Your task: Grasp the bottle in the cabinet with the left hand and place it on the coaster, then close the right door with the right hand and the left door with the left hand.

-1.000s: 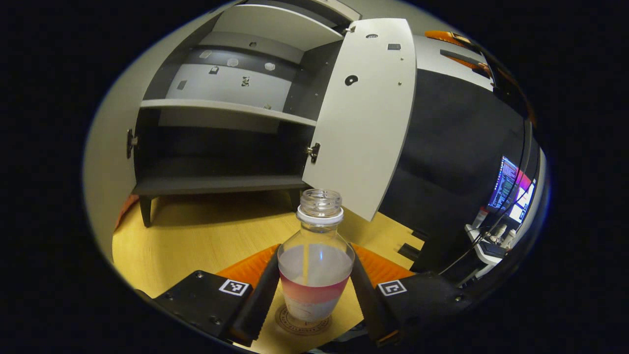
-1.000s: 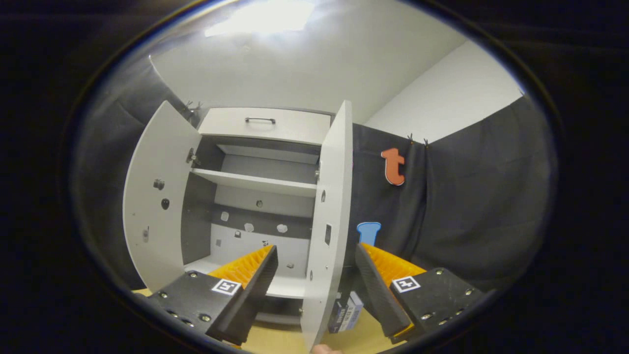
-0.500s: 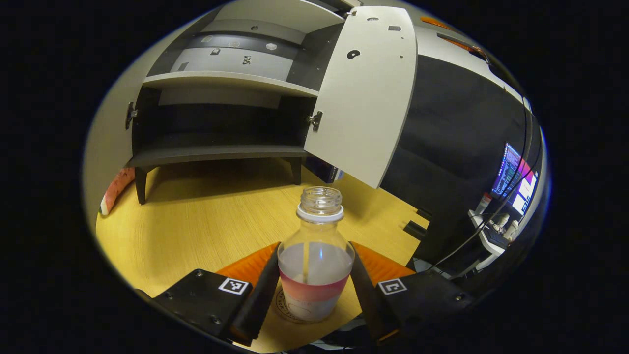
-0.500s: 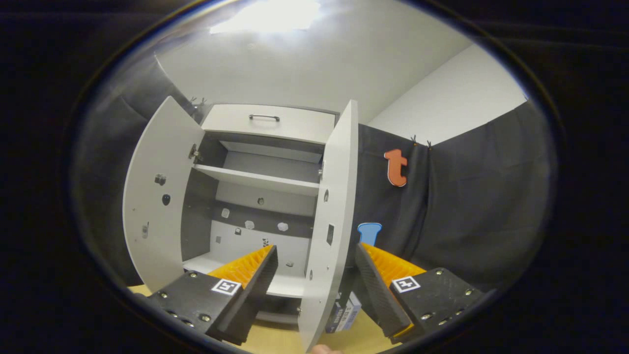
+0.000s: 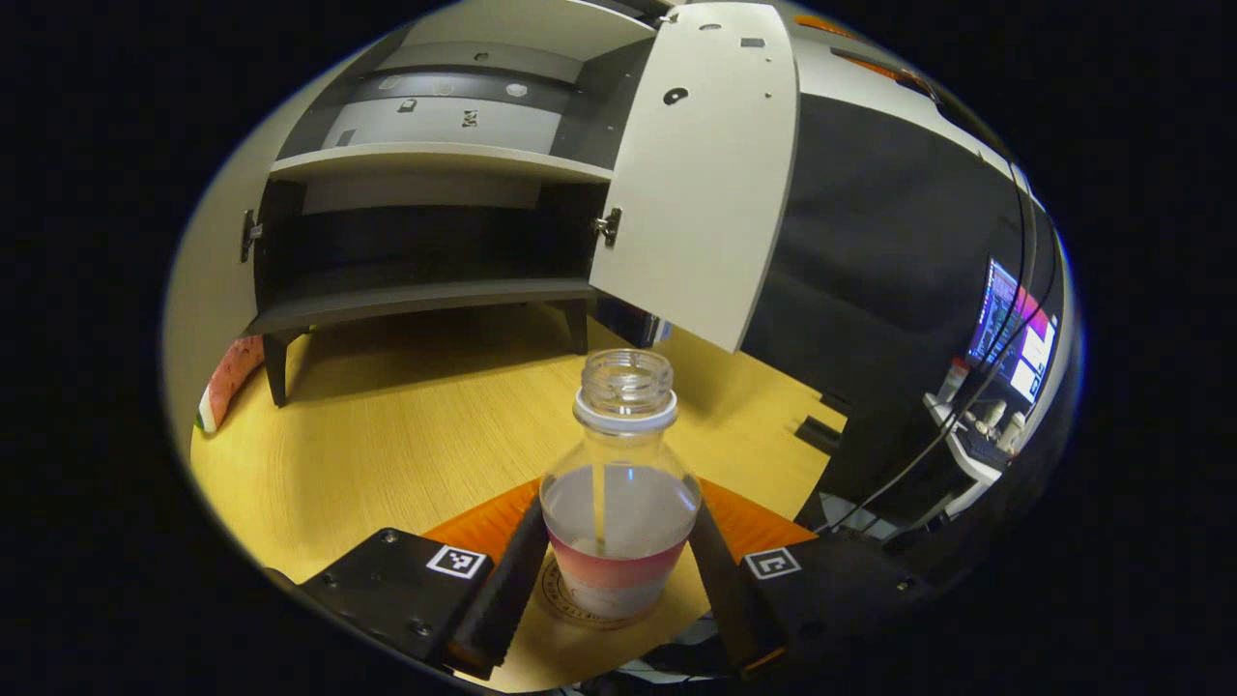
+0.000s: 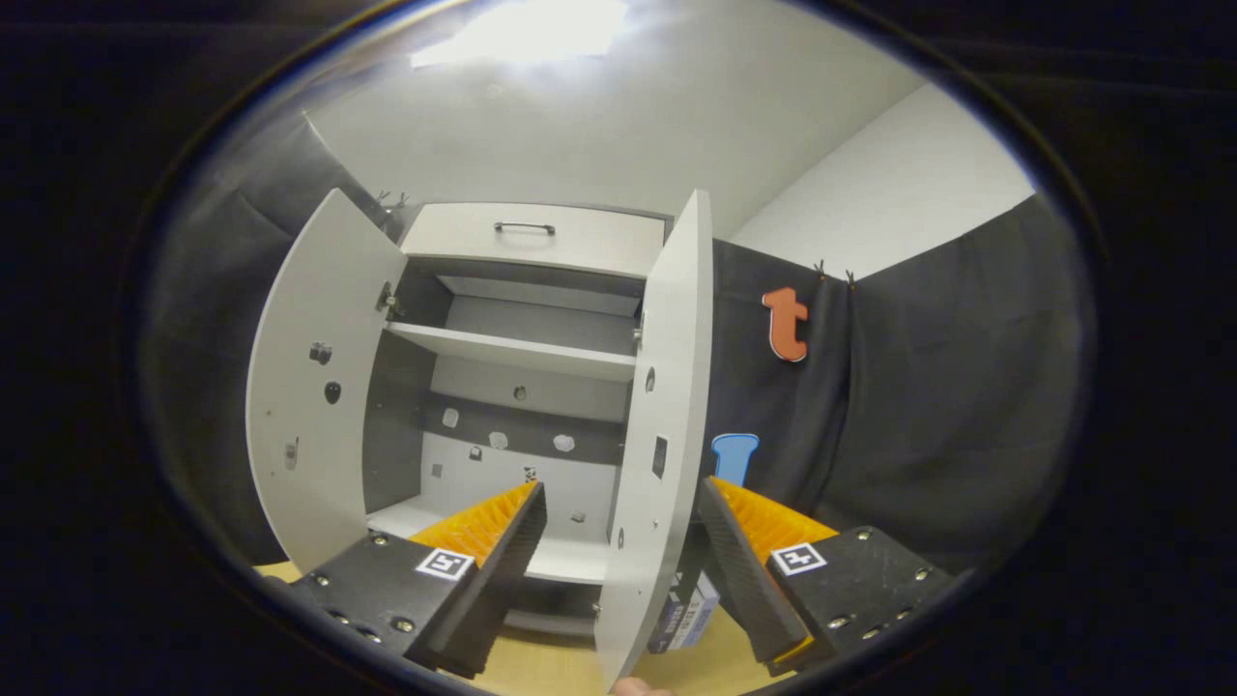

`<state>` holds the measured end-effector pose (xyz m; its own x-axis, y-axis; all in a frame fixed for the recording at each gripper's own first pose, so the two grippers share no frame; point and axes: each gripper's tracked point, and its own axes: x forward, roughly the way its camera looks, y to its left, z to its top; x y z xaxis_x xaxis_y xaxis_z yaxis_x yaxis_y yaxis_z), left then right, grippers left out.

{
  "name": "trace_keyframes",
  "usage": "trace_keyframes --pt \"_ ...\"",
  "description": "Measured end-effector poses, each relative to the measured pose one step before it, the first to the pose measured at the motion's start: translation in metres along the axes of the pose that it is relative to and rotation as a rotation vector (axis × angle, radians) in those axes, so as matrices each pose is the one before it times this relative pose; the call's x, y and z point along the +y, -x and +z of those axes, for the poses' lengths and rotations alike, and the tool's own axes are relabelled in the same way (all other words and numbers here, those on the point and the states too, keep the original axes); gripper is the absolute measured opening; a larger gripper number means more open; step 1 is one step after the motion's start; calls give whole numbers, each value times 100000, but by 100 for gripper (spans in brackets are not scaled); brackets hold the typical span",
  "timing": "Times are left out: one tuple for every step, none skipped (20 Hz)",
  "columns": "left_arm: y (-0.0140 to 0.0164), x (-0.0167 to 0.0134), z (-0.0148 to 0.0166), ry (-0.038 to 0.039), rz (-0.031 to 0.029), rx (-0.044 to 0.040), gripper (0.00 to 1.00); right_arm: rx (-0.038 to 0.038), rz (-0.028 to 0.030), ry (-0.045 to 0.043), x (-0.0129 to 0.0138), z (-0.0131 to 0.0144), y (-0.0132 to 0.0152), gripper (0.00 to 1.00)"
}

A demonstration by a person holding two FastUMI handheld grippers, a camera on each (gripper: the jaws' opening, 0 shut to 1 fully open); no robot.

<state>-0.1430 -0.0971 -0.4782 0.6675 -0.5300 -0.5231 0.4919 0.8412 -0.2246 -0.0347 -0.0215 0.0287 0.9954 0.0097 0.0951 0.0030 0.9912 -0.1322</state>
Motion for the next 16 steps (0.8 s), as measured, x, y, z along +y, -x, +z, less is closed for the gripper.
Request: trace_keyframes --pt "189 -123 -65 -969 -105 292 82 232 106 -172 43 -41 -24 96" --pt "200 -200 5 -924 -126 570 83 201 95 -193 46 -182 -62 96" --pt "8 -208 -112 -912 -416 -26 83 100 106 -199 60 -33 -94 96" --pt "-43 -19 156 -1006 86 141 83 140 160 -208 32 -100 -155 94" --pt "87 -25 16 -655 35 400 83 249 242 -173 33 -112 14 94" --pt "-34 193 102 -540 627 26 83 184 106 -52 36 -95 16 96" --pt "58 87 248 -226 418 -561 84 59 86 29 44 -42 0 94" --pt "-12 4 355 -196 142 -769 84 87 -50 105 -32 -41 -65 94" --pt "-100 -71 199 -310 -46 -576 85 80 -56 99 -29 -20 -54 94" --pt "-54 -32 248 -567 51 -35 85 53 -87 41 -3 -3 83 94" --pt "0 27 162 -700 144 -194 86 69 -86 -9 -57 -2 -51 94" --pt "86 -44 266 -721 49 -342 87 47 -140 -45 -12 -111 39 94" --pt "177 -69 474 -779 -117 -729 88 54 -239 5 -80 -3 -63 94" --pt "67 -66 534 -893 -142 -1186 88 90 -194 -79 -70 -92 40 94" --pt "122 -6 503 -814 127 -696 87 220 -73 -167 -47 -52 -140 96" --pt "5 -8 496 -442 15 -632 87 151 -62 -217 -21 -122 20 94"
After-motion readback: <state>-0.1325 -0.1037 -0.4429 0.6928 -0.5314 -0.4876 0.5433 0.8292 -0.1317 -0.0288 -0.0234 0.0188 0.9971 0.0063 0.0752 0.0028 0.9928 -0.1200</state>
